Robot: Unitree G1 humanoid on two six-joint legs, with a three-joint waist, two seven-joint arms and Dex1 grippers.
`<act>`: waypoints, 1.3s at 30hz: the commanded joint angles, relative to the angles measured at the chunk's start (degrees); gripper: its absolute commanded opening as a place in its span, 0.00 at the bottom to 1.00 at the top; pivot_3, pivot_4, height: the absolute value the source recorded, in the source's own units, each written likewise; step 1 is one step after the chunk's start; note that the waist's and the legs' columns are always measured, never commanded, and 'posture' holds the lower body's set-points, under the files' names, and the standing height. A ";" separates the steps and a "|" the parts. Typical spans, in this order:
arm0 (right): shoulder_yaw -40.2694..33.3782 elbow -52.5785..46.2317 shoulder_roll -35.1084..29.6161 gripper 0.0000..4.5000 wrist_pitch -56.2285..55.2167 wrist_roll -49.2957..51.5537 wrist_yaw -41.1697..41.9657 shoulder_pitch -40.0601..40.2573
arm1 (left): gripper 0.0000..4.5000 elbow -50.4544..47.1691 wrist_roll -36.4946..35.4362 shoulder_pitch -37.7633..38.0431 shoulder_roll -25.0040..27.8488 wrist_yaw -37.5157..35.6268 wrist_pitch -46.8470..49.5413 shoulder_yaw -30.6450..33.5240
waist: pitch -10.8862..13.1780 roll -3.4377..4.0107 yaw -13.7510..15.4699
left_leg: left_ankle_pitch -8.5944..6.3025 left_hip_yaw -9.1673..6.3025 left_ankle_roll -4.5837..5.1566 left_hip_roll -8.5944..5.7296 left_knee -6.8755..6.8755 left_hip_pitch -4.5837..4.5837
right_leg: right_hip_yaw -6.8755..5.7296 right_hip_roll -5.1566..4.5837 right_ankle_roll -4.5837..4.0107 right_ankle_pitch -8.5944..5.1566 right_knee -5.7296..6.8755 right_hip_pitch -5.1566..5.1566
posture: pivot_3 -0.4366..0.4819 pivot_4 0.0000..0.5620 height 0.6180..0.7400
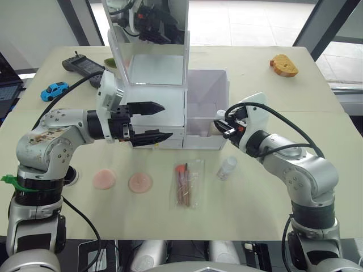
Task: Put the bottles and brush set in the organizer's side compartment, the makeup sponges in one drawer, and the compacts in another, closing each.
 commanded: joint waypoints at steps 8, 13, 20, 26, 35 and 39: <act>-6.48 -4.58 -1.42 0.80 3.88 3.33 2.26 -5.41 | 1.00 1.17 0.98 -2.75 -0.45 -1.89 -1.83 -0.85 | 0.00 0.00 -0.08 | 0.00 0.01 0.00 0.01 -0.01 0.01 | 0.02 0.02 0.00 0.00 0.00 0.00 | 0.48 0.27 0.95; -16.55 -5.70 -7.58 0.99 7.86 13.35 9.04 -11.15 | 1.00 3.82 1.71 -5.06 -1.44 -3.63 -2.95 -1.72 | 0.00 0.00 0.22 | 0.00 -0.01 0.00 0.00 0.01 -0.03 | -0.01 0.02 0.00 0.00 -0.01 0.02 | 0.48 0.27 0.95; -34.85 -3.36 -27.85 0.99 0.69 16.11 32.10 6.36 | 1.00 15.72 4.32 -8.71 2.73 -8.46 -6.82 1.37 | -0.01 -0.03 0.64 | -0.02 -0.11 0.04 0.00 0.01 -0.09 | -0.05 0.02 0.02 0.01 -0.02 0.15 | 0.48 0.27 0.95; -49.43 10.63 -30.05 0.99 -19.61 2.71 47.23 28.96 | 1.00 43.10 9.64 -13.52 13.31 -13.52 -16.86 8.01 | 0.00 -0.04 -0.11 | -0.02 0.25 0.04 0.04 -0.17 0.12 | -0.02 0.05 0.10 0.05 0.08 0.08 | 0.48 0.27 0.95; -50.25 28.56 -27.05 0.99 -35.54 -3.89 50.92 35.63 | 1.00 72.34 18.46 -12.69 19.68 -13.06 -32.57 11.20 | 0.00 -0.03 -0.19 | -0.02 0.39 0.04 0.00 -0.37 0.48 | 0.06 0.01 0.10 0.05 -0.10 0.10 | 0.48 0.27 0.95; -49.96 31.46 -27.32 0.99 -36.52 -3.08 50.41 34.15 | 1.00 76.07 19.62 -13.74 20.40 -12.16 -34.61 12.62 | 0.00 -0.04 0.00 | -0.02 0.38 0.04 -0.01 -0.32 0.39 | 0.04 0.03 0.10 0.05 -0.10 0.06 | 0.48 0.27 0.95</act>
